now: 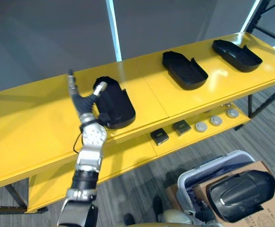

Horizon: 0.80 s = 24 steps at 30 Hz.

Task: Walk over and take plastic housings, then place them on the shelf

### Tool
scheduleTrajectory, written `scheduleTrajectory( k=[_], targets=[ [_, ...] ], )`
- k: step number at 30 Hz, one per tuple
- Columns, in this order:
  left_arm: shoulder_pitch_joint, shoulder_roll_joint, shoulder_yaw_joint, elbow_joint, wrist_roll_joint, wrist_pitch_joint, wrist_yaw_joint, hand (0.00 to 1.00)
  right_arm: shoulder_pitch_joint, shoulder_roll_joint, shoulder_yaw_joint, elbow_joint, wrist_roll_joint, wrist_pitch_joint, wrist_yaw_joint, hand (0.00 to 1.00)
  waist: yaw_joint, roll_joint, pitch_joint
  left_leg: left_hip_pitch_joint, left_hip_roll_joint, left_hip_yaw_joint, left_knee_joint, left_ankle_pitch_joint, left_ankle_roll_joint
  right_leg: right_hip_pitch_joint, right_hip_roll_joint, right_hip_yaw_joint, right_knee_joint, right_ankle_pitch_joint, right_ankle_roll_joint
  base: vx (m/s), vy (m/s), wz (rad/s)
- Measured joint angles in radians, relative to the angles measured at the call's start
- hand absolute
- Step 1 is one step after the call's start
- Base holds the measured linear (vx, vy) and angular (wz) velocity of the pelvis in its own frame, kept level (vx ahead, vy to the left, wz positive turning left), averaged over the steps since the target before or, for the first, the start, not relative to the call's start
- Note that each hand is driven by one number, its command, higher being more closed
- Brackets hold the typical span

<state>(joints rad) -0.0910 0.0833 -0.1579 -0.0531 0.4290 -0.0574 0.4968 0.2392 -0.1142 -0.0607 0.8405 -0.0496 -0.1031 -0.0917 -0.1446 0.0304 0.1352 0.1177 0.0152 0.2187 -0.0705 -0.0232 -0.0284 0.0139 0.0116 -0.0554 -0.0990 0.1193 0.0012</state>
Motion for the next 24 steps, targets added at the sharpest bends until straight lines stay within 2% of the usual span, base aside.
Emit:
scheduleTrajectory(
  k=[6,7,14,19,24],
  targets=[
    [0.1,0.0,-0.08,0.014,0.149,-0.009,-0.068,1.0,0.0,0.003,0.001,0.011,-0.001,-0.004,-0.001,0.0,0.005,-0.01,-0.008,-0.013,0.002,0.0,-0.001,-0.001,0.001,-0.005,0.001,-0.001,-0.004,-0.006,-0.004,-0.05,0.004,0.01],
    [0.105,0.0,-0.084,0.026,0.177,-0.013,-0.088,1.0,0.003,0.006,0.001,0.018,-0.001,-0.004,-0.001,0.0,0.009,-0.015,-0.026,-0.023,0.002,0.0,-0.002,-0.002,0.002,-0.02,0.002,0.0,-0.004,-0.008,-0.006,0.0,0.0,0.0],
    [0.088,-0.001,-0.097,0.176,0.203,-0.013,-0.125,1.0,0.002,0.009,0.002,0.037,-0.002,-0.003,-0.001,0.0,0.015,-0.025,-0.042,-0.017,0.001,0.001,-0.017,0.001,-0.003,-0.022,0.002,0.002,-0.003,-0.009,0.004,0.01,0.005,0.0],
    [0.023,0.007,-0.091,0.262,0.211,0.016,-0.124,1.0,-0.002,0.011,0.005,0.038,-0.003,-0.003,-0.002,0.0,0.011,-0.032,-0.045,-0.022,0.0,0.006,-0.019,0.001,-0.003,-0.035,0.003,0.005,0.0,-0.007,0.003,0.05,0.028,-0.03],
    [-0.061,0.021,-0.066,0.315,0.211,0.045,-0.121,1.0,-0.015,0.009,0.024,0.037,-0.011,0.0,-0.011,0.0,-0.005,-0.035,-0.045,-0.018,0.001,0.031,-0.018,0.001,0.002,-0.038,0.005,0.025,0.0,-0.003,-0.002,0.02,0.016,-0.12]
  ],
)
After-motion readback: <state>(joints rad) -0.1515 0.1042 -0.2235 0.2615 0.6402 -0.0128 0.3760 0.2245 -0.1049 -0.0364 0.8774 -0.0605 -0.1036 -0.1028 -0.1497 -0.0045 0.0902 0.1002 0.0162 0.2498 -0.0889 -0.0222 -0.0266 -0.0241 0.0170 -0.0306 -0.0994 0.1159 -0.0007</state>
